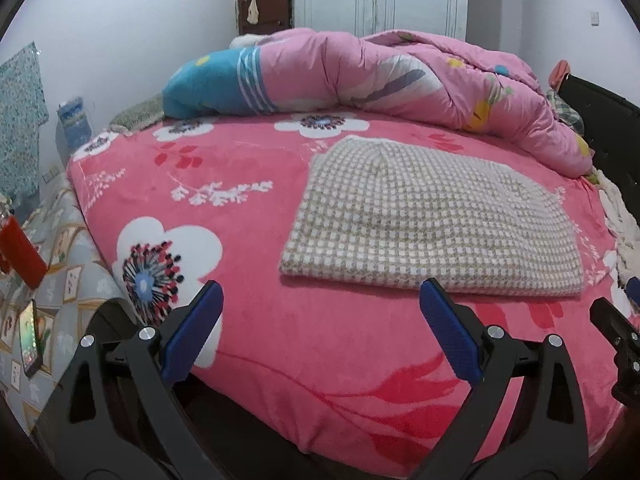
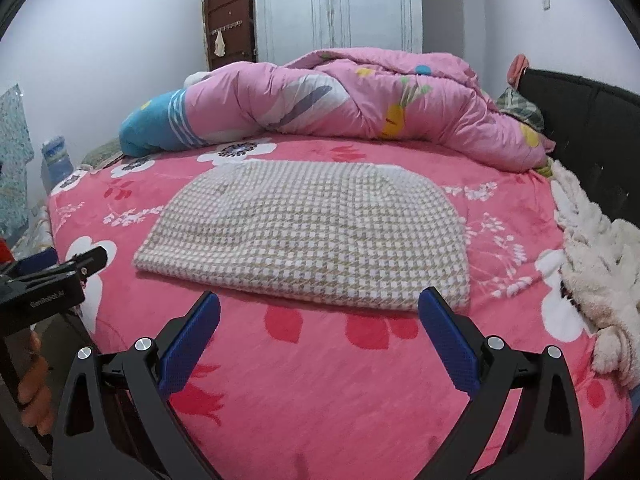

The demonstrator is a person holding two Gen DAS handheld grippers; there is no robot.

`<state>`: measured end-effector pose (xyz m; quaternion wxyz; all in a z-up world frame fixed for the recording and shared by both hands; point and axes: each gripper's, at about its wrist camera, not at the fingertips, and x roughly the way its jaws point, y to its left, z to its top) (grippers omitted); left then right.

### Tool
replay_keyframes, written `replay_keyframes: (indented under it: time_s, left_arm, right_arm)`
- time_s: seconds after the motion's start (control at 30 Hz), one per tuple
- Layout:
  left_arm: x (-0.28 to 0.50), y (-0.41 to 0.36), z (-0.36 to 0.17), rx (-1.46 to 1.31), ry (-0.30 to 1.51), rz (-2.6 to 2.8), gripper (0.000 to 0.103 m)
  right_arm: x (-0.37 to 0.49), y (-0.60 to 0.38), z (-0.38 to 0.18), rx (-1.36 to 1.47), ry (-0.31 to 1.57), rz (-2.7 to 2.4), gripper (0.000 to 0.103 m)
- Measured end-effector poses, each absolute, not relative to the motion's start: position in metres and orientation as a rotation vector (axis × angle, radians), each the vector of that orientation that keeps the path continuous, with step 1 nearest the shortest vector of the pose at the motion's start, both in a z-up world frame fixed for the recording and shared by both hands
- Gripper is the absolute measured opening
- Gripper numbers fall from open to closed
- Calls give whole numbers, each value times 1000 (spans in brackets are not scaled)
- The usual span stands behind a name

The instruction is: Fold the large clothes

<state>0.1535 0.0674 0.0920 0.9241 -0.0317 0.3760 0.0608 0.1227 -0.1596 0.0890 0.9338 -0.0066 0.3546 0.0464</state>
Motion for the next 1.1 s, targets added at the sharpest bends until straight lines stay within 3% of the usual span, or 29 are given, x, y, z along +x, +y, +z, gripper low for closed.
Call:
replay_keyframes:
  time_s: [1.1]
  left_arm:
    - [157, 39, 66, -90, 876, 40, 95]
  right_arm:
    - [128, -169, 84, 18, 811, 57, 96]
